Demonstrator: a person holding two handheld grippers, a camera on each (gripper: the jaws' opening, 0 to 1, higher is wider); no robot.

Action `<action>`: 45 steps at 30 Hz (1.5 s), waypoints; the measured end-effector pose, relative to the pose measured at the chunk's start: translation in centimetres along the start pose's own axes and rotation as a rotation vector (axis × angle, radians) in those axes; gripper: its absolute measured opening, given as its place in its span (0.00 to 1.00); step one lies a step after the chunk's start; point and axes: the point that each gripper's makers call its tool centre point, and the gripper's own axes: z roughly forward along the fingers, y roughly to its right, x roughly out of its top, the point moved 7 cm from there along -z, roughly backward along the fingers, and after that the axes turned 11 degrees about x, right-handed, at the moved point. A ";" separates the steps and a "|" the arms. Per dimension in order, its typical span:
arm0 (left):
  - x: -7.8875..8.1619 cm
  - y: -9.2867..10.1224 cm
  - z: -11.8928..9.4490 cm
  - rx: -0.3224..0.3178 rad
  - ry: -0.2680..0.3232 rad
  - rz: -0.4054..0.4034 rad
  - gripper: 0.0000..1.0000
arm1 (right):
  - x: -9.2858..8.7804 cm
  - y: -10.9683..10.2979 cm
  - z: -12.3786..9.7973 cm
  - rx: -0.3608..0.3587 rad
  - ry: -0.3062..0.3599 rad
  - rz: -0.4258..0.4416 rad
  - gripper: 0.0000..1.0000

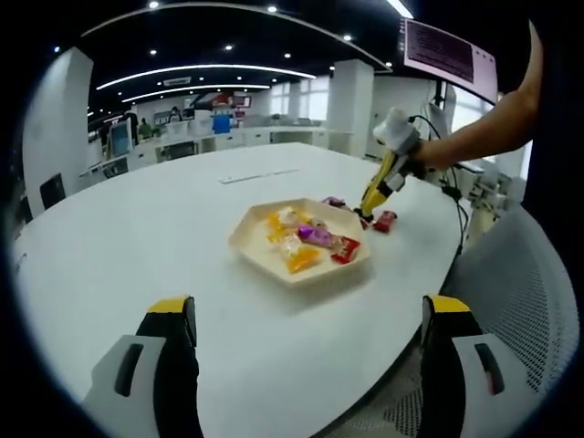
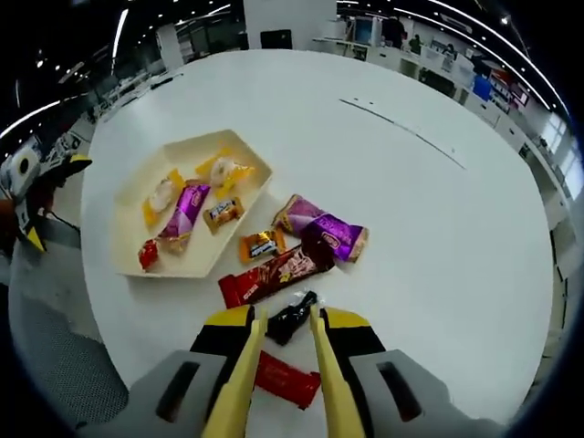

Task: Place the target food into the container with the food tongs after gripping and lifting it, then release it inside without dropping or visibly crushing the food.

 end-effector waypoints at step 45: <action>-0.1 -0.2 -0.1 0.046 -0.014 0.014 0.99 | -1.2 -0.3 0.2 0.031 -0.076 -0.052 0.21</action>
